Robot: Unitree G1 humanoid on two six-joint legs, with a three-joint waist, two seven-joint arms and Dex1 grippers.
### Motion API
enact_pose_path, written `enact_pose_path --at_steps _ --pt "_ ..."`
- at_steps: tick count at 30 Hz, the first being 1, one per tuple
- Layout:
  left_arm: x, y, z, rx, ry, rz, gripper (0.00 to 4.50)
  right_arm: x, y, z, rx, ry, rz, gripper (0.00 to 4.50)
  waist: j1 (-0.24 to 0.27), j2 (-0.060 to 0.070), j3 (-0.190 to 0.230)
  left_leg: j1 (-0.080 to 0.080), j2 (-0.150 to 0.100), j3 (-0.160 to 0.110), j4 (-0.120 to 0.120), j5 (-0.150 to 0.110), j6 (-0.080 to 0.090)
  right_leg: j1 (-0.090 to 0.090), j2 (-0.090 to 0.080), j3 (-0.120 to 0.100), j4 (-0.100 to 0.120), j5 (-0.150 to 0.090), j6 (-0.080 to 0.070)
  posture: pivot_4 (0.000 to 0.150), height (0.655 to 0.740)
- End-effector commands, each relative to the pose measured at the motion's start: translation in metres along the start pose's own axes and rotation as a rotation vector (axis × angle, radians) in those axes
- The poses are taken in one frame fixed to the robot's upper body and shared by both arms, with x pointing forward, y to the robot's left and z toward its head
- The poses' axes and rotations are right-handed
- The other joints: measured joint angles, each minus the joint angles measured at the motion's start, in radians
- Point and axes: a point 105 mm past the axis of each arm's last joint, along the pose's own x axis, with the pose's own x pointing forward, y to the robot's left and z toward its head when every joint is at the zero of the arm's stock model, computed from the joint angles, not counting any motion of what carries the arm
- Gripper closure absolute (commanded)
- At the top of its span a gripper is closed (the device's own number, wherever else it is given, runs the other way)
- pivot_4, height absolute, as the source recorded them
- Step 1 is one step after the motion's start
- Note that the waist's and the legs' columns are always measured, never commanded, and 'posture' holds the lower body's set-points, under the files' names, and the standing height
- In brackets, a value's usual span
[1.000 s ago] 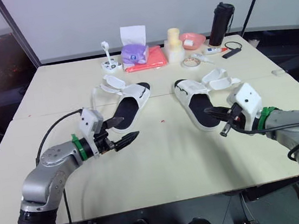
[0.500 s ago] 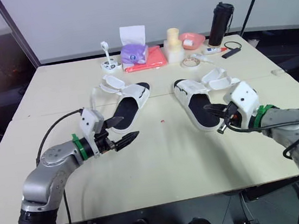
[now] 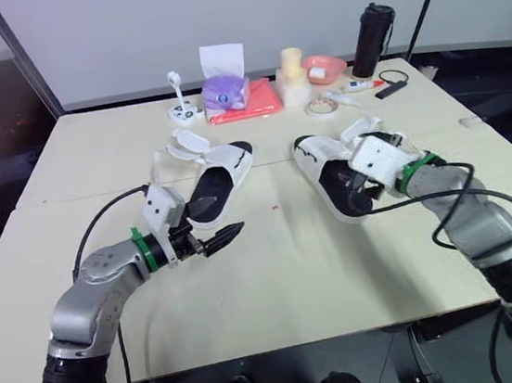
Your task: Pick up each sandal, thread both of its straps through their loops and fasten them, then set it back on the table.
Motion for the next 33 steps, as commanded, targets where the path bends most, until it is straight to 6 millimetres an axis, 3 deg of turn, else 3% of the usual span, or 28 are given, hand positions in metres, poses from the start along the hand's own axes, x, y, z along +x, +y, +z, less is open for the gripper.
enact_pose_path --at_steps 1,5,12,17,20,27,33 --pt "0.0 0.001 0.008 0.047 -0.032 0.002 0.0 0.015 -0.015 0.003 -0.2 -0.006 -0.092 0.03 -0.001 0.0 0.0 0.0 0.0 0.0 0.0 0.0 0.0 0.0 0.0 0.0 0.0 0.0 0.0 0.15 0.74" --pt "-0.002 0.0 0.008 0.052 -0.034 0.01 0.0 0.041 -0.013 0.002 -0.327 -0.008 -0.103 0.03 -0.009 0.0 0.0 0.0 0.0 0.003 -0.001 0.001 -0.001 -0.002 0.0 0.001 0.001 0.0 0.0 0.15 0.74" --pt "-0.004 0.001 0.008 0.06 -0.04 0.032 0.0 0.08 -0.003 0.001 -0.388 0.0 -0.108 0.03 -0.009 0.0 0.0 -0.001 0.0 0.003 -0.003 0.003 -0.004 -0.004 0.001 0.002 0.001 0.0 0.0 0.15 0.74" --pt "-0.004 0.0 0.009 0.062 -0.044 0.043 0.0 0.091 -0.006 0.007 -0.423 -0.005 -0.151 0.03 -0.008 0.0 0.0 -0.001 0.0 0.003 -0.004 0.005 -0.009 -0.004 0.001 0.002 0.002 0.001 -0.001 0.15 0.74" --pt "-0.004 -0.001 0.008 0.064 -0.044 0.047 0.0 0.096 -0.004 0.009 -0.453 0.004 -0.16 0.85 -0.012 0.0 0.0 -0.001 0.0 0.003 -0.005 0.006 -0.01 -0.005 0.001 0.002 0.002 0.001 -0.001 0.15 0.74" --pt "-0.003 0.003 0.007 0.068 -0.048 0.054 0.0 0.1 0.002 0.012 -0.478 -0.006 -0.163 4.46 -0.031 0.001 0.0 -0.001 0.0 0.002 -0.006 0.007 -0.01 -0.006 0.002 0.002 0.003 0.001 -0.001 0.15 0.74" --pt "-0.001 0.002 0.009 0.071 -0.055 0.053 0.0 0.097 0.002 0.032 -0.569 -0.147 -0.155 4.49 -0.034 0.001 0.001 -0.001 0.0 0.002 -0.006 0.007 -0.01 -0.007 0.002 0.002 0.005 0.001 -0.001 0.15 0.74"
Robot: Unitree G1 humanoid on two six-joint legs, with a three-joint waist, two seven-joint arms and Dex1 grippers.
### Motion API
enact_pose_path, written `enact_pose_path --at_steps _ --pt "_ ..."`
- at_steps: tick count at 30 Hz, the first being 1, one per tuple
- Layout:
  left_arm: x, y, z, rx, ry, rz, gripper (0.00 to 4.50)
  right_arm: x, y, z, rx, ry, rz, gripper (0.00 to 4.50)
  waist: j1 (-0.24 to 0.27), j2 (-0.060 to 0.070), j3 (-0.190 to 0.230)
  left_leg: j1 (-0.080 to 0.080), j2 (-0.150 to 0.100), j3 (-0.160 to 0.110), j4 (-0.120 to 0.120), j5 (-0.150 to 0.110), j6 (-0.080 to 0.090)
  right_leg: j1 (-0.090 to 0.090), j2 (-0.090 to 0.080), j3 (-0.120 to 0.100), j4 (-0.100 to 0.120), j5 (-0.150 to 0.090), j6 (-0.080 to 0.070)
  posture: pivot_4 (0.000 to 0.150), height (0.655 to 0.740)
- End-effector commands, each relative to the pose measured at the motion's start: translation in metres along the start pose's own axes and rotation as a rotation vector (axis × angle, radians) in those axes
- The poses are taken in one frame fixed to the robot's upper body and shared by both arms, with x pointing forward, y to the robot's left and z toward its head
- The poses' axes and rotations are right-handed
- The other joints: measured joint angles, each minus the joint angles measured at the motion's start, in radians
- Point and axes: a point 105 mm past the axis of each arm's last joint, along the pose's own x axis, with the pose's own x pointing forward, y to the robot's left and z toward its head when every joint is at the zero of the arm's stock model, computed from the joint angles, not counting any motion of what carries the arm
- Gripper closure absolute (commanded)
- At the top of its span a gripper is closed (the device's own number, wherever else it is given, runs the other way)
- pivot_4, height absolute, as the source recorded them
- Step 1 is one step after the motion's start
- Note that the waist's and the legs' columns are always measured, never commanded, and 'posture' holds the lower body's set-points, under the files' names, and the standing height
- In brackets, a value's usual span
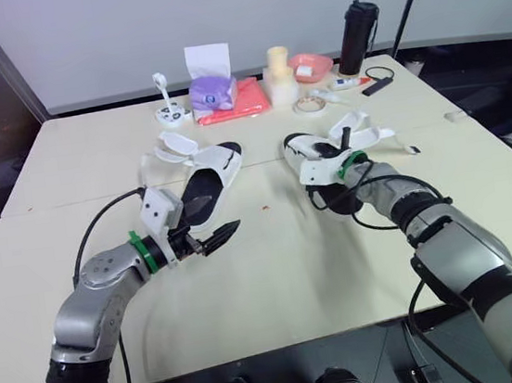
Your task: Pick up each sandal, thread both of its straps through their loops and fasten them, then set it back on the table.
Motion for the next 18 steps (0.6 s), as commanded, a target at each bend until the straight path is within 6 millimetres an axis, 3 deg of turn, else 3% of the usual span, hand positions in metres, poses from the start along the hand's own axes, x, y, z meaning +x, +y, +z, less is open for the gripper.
enact_pose_path --at_steps 1,5,13,18 --pt "0.002 -0.001 0.012 0.039 -0.039 -0.005 0.0 -0.002 -0.035 0.022 -0.109 -0.168 -0.099 4.49 0.0 0.0 0.0 0.0 0.0 0.0 0.0 0.0 0.0 0.0 0.0 0.0 0.0 0.0 0.0 0.15 0.74" --pt "0.004 0.0 0.014 0.038 -0.047 -0.005 0.0 -0.023 -0.041 0.04 -0.247 -0.413 -0.083 4.49 0.002 0.002 0.001 0.0 0.0 0.001 0.0 0.0 0.0 -0.001 0.0 0.001 0.0 0.0 0.0 0.15 0.74" --pt "0.011 0.002 0.017 0.038 -0.058 -0.019 0.0 -0.094 -0.033 0.067 -0.48 -0.908 0.074 4.49 0.0 0.002 0.001 0.0 0.0 0.001 0.0 0.0 0.001 -0.001 0.0 0.001 0.0 0.0 0.0 0.15 0.74" --pt "0.017 0.0 0.019 0.038 -0.069 -0.031 0.0 -0.106 -0.025 0.074 -0.51 -1.005 0.097 4.49 0.0 0.002 0.001 0.0 0.0 0.002 0.0 0.0 0.001 -0.001 0.0 0.002 0.001 0.0 0.0 0.15 0.74"
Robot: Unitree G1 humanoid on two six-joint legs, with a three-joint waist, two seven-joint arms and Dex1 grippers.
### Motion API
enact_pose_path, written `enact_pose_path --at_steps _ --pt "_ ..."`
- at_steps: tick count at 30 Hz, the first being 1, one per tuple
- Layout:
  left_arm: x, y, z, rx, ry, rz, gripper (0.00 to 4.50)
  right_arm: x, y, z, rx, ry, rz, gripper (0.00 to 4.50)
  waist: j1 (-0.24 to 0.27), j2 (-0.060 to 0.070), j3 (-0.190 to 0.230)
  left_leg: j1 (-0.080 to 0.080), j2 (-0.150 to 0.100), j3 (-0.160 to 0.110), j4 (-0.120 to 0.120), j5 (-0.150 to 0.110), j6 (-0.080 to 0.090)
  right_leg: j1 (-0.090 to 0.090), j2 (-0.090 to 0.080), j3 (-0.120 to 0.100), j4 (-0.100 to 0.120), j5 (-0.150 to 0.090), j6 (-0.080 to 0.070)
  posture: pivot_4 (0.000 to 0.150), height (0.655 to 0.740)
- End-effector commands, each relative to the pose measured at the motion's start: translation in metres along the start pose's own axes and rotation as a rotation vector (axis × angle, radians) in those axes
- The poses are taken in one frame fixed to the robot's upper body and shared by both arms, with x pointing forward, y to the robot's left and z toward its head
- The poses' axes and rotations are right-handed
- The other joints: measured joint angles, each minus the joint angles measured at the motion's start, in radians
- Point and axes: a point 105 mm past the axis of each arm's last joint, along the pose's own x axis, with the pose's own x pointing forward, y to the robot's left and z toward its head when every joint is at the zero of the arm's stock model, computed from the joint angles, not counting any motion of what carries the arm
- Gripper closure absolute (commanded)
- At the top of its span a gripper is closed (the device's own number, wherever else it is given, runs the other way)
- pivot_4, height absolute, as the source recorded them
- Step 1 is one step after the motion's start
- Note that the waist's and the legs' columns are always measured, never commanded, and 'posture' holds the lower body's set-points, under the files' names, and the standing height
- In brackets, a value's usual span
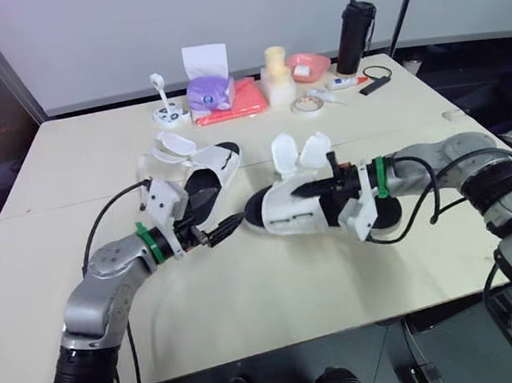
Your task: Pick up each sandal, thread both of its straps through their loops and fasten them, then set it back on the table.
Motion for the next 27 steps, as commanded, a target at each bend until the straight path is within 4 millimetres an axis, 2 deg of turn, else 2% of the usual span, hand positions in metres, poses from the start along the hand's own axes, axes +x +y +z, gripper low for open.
enact_pose_path --at_steps 1,10,19,22,27 --pt "0.003 -0.001 0.012 0.039 -0.04 -0.007 0.0 0.0 -0.014 0.002 -0.051 -0.03 -0.052 4.49 0.001 0.0 0.0 0.0 0.0 0.0 0.0 0.0 0.0 0.0 0.0 0.0 0.0 0.0 0.0 0.15 0.74" --pt "0.005 -0.004 0.015 0.041 -0.049 -0.015 0.0 0.016 -0.006 0.014 -0.093 -0.115 -0.078 4.49 0.003 0.0 0.0 0.0 0.0 0.0 0.0 0.001 -0.002 0.0 0.0 0.001 0.001 0.0 0.0 0.15 0.74" --pt "0.0 -0.01 0.011 0.024 -0.015 -0.065 0.0 0.021 -0.002 0.022 -0.115 -0.173 -0.104 4.49 0.003 0.0 0.0 0.0 0.0 0.0 0.0 0.001 -0.002 -0.001 0.0 0.001 0.001 0.0 0.0 0.15 0.74" --pt "-0.003 -0.012 0.005 0.017 0.017 -0.086 0.0 0.023 0.002 0.021 -0.102 -0.174 -0.09 3.52 0.001 0.0 0.0 0.0 0.0 0.0 0.0 0.001 -0.002 -0.001 0.0 0.001 0.002 0.0 0.0 0.15 0.74" --pt "-0.007 -0.01 -0.004 0.074 0.077 -0.14 0.0 0.022 0.012 0.023 -0.032 -0.179 -0.023 0.88 0.001 0.0 0.0 0.0 0.0 0.0 0.0 0.001 -0.002 0.0 0.001 0.001 0.002 0.0 0.0 0.15 0.74"
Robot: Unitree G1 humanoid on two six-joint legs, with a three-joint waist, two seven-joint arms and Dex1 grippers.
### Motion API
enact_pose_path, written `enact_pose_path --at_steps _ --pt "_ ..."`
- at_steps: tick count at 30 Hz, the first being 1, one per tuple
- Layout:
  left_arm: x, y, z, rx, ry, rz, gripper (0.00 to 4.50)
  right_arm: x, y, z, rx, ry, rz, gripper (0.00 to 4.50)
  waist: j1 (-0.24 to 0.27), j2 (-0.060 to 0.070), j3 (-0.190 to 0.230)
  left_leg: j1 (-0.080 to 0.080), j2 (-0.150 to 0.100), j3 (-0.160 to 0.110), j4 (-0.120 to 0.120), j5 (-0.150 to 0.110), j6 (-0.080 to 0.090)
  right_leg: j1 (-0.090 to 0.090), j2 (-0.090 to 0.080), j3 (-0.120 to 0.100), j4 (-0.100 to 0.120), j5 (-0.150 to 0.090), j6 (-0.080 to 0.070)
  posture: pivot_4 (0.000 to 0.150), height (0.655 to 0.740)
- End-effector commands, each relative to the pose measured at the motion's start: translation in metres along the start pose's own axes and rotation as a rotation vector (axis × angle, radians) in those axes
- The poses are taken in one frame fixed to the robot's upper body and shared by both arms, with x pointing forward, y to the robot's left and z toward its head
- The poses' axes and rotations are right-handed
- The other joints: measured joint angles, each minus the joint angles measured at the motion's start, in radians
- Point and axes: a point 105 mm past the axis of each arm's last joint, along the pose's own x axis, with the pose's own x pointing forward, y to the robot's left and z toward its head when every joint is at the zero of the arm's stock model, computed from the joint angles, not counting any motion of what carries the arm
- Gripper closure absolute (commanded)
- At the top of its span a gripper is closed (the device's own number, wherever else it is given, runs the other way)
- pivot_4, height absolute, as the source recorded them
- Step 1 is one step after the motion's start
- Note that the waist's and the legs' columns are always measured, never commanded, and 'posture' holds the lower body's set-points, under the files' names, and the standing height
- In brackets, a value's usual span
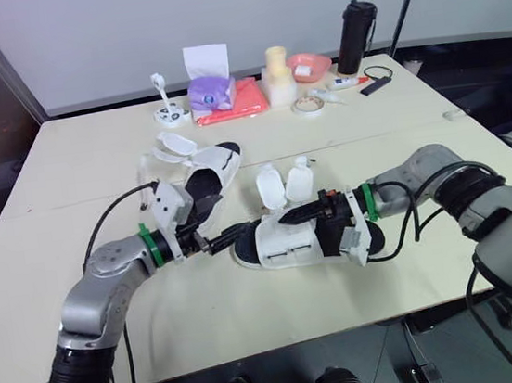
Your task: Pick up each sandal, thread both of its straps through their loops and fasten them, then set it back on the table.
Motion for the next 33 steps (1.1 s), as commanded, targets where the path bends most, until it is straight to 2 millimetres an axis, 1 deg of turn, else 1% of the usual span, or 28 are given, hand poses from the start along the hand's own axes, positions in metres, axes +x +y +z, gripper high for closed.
enact_pose_path --at_steps 1,2,4,7,8,10,12,13,14,16,18,19,20,22,24,29,31,33 --pt "-0.001 0.001 0.001 0.075 0.017 -0.042 0.0 -0.005 -0.005 -0.003 0.037 0.006 0.031 0.37 0.001 0.0 0.0 0.0 0.0 0.0 0.0 0.0 0.0 0.0 0.0 0.0 0.0 0.0 0.0 0.15 0.74" --pt "-0.001 0.002 0.0 0.089 0.025 -0.05 0.0 -0.007 -0.002 -0.003 0.056 0.011 0.053 0.06 0.001 0.0 0.0 0.0 0.0 0.0 0.0 0.0 0.0 0.001 0.0 0.0 0.0 0.0 0.0 0.15 0.74" --pt "0.0 0.005 -0.004 0.126 0.048 -0.074 0.0 -0.015 0.001 -0.005 0.114 0.041 0.08 0.06 0.002 0.0 0.0 0.001 0.0 0.0 0.001 -0.001 0.002 0.003 0.0 0.0 0.0 0.0 0.0 0.15 0.74" --pt "0.003 0.01 -0.014 0.198 0.086 -0.134 0.0 -0.038 0.008 -0.008 0.207 0.131 0.158 0.06 0.01 0.0 0.0 0.001 0.0 -0.001 0.002 -0.001 0.004 0.004 0.0 -0.001 0.0 0.0 0.0 0.15 0.74" --pt "0.005 0.012 -0.016 0.205 0.085 -0.146 0.0 -0.045 0.009 -0.006 0.241 0.162 0.186 0.06 0.011 0.0 0.0 0.001 0.0 -0.001 0.003 -0.002 0.005 0.005 0.0 -0.001 0.0 0.0 0.0 0.15 0.74" --pt "0.009 0.016 -0.021 0.231 0.098 -0.17 0.0 -0.054 0.005 -0.001 0.337 0.217 0.207 0.06 0.013 0.0 0.0 0.001 0.0 -0.002 0.005 -0.003 0.007 0.007 -0.001 -0.002 -0.001 0.0 0.0 0.15 0.74" --pt "0.015 0.017 -0.028 0.249 0.112 -0.212 0.56 -0.058 -0.009 0.005 0.478 0.268 0.164 0.0 0.009 0.0 0.0 0.001 0.0 -0.002 0.005 -0.004 0.008 0.007 -0.001 -0.002 -0.002 0.0 0.0 0.15 0.74" --pt "0.017 0.016 -0.03 0.253 0.114 -0.234 0.92 -0.06 -0.014 0.008 0.544 0.284 0.145 0.0 0.008 0.001 0.0 0.001 0.0 -0.004 0.006 -0.004 0.008 0.007 -0.001 -0.003 -0.002 0.0 0.0 0.15 0.74" --pt "0.019 0.016 -0.032 0.256 0.114 -0.249 1.47 -0.061 -0.017 0.011 0.594 0.295 0.136 0.0 0.002 0.001 0.0 0.001 0.0 -0.005 0.006 -0.004 0.009 0.007 -0.001 -0.003 -0.001 0.0 0.0 0.15 0.74" --pt "0.025 0.013 -0.035 0.257 0.115 -0.289 2.51 -0.065 -0.025 0.012 0.7 0.352 0.088 0.0 -0.003 0.001 0.0 0.001 0.0 -0.004 0.006 -0.004 0.009 0.005 -0.001 -0.001 0.001 0.0 0.0 0.15 0.74" --pt "0.03 0.01 -0.037 0.24 0.112 -0.324 3.53 -0.07 -0.029 0.009 0.778 0.419 0.037 0.0 0.002 0.001 0.0 0.001 0.0 -0.004 0.006 -0.004 0.009 0.003 -0.001 -0.001 0.004 0.0 0.0 0.15 0.74" --pt "0.032 0.009 -0.038 0.228 0.112 -0.337 4.14 -0.072 -0.032 0.005 0.789 0.462 0.011 0.0 0.004 0.001 0.0 0.001 0.0 -0.004 0.007 -0.004 0.008 0.003 -0.001 -0.001 0.005 0.0 0.0 0.15 0.74" --pt "0.034 0.007 -0.04 0.217 0.117 -0.351 4.46 -0.077 -0.036 -0.002 0.818 0.519 -0.044 0.0 0.005 0.001 0.0 0.001 0.0 -0.004 0.007 -0.004 0.008 0.003 -0.001 -0.001 0.005 0.0 0.0 0.15 0.74" --pt "0.037 0.005 -0.045 0.198 0.131 -0.371 4.46 -0.082 -0.046 -0.01 0.895 0.591 -0.152 0.0 0.007 0.001 0.0 0.001 0.0 -0.004 0.008 -0.004 0.008 0.003 -0.001 -0.001 0.006 0.0 0.0 0.15 0.74" --pt "0.039 0.005 -0.047 0.179 0.137 -0.38 4.46 -0.084 -0.051 -0.012 0.946 0.623 -0.204 0.0 0.008 0.001 0.0 0.0 0.0 -0.004 0.009 -0.004 0.008 0.003 -0.001 -0.001 0.006 0.0 0.0 0.15 0.74" --pt "0.045 0.006 -0.049 0.169 0.149 -0.381 4.46 -0.09 -0.057 -0.016 0.994 0.692 -0.277 0.0 0.012 0.001 0.0 0.0 0.0 -0.004 0.009 -0.004 0.008 0.003 -0.001 -0.001 0.006 0.0 0.001 0.15 0.74" --pt "0.05 0.003 -0.05 0.155 0.141 -0.386 4.46 -0.093 -0.058 -0.019 1.041 0.713 -0.324 0.0 0.014 0.001 0.0 0.0 0.0 -0.004 0.009 -0.004 0.008 0.003 -0.001 -0.002 0.007 0.0 0.001 0.15 0.74" --pt "0.056 0.001 -0.05 0.149 0.12 -0.38 4.46 -0.094 -0.053 -0.02 1.122 0.731 -0.349 0.0 0.016 0.001 0.0 0.0 0.0 -0.004 0.009 -0.004 0.009 0.003 -0.001 -0.002 0.007 0.0 0.001 0.15 0.74"
